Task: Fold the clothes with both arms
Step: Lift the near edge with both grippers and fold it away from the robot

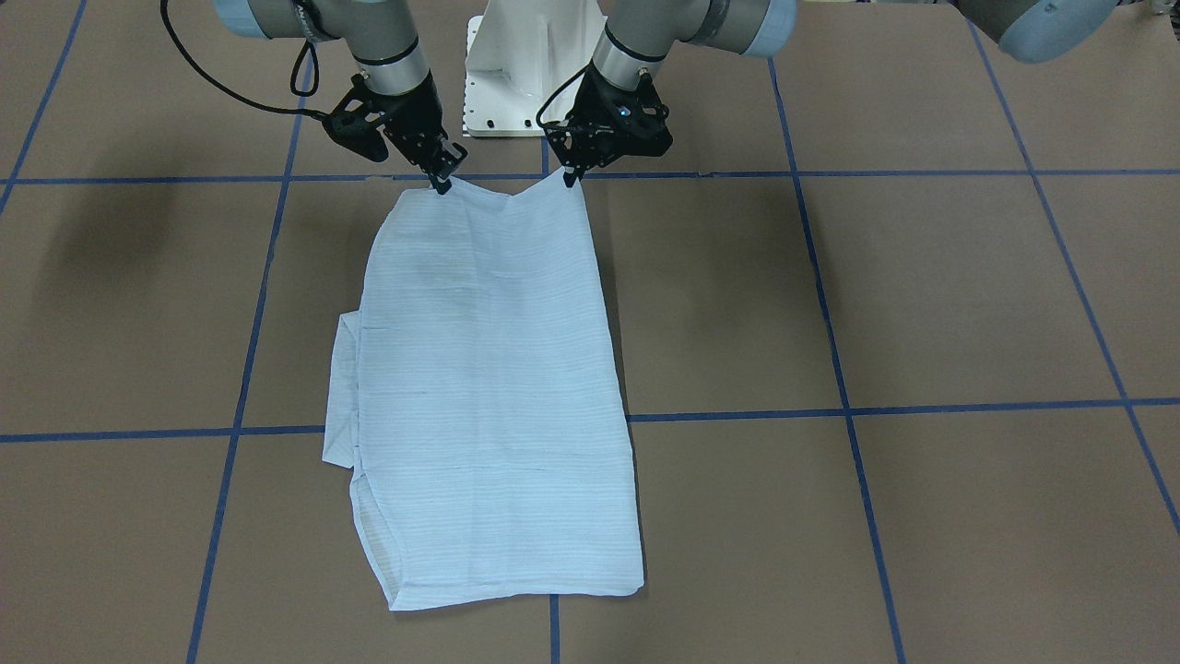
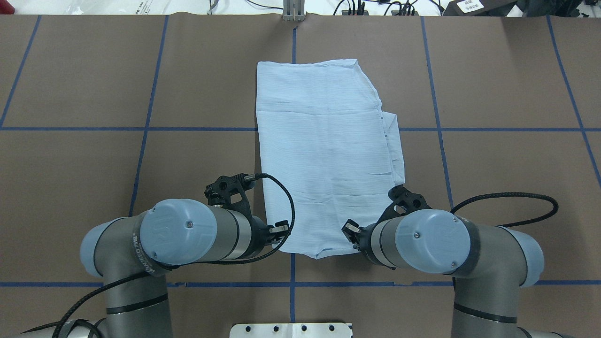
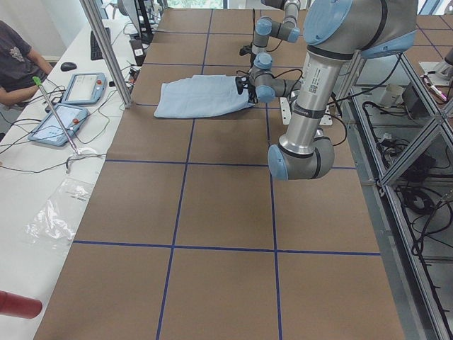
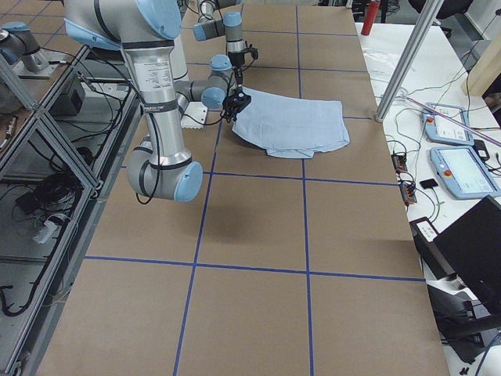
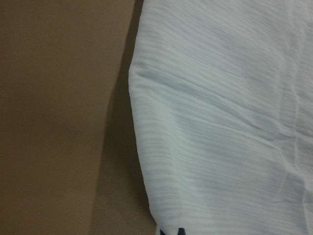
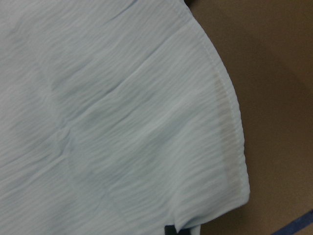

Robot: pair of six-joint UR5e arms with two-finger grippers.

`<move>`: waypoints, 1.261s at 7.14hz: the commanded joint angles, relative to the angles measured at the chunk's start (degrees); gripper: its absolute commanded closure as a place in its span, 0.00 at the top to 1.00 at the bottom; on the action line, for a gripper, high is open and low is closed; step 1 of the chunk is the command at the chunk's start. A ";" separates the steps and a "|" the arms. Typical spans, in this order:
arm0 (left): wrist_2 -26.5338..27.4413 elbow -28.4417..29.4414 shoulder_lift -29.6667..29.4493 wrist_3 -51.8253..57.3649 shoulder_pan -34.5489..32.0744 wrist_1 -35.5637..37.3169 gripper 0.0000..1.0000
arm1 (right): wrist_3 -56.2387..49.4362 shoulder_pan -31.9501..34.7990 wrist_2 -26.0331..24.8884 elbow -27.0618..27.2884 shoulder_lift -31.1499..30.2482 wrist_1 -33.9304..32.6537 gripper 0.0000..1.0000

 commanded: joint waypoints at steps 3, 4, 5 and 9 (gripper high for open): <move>-3.42 -9.95 -0.17 -0.21 0.93 9.07 0.00 | 0.12 0.04 8.15 10.86 -1.78 -0.06 0.00; -6.04 -13.81 -0.08 -0.30 0.94 13.10 0.00 | 0.13 0.04 10.88 12.10 -1.43 0.03 0.00; -6.93 -17.06 -0.17 -0.21 1.02 17.66 0.00 | 0.13 -0.05 11.95 12.64 -1.34 0.03 0.00; -7.74 -12.57 -0.60 1.18 -0.02 18.85 0.00 | -3.36 3.80 11.96 8.36 0.06 0.20 0.00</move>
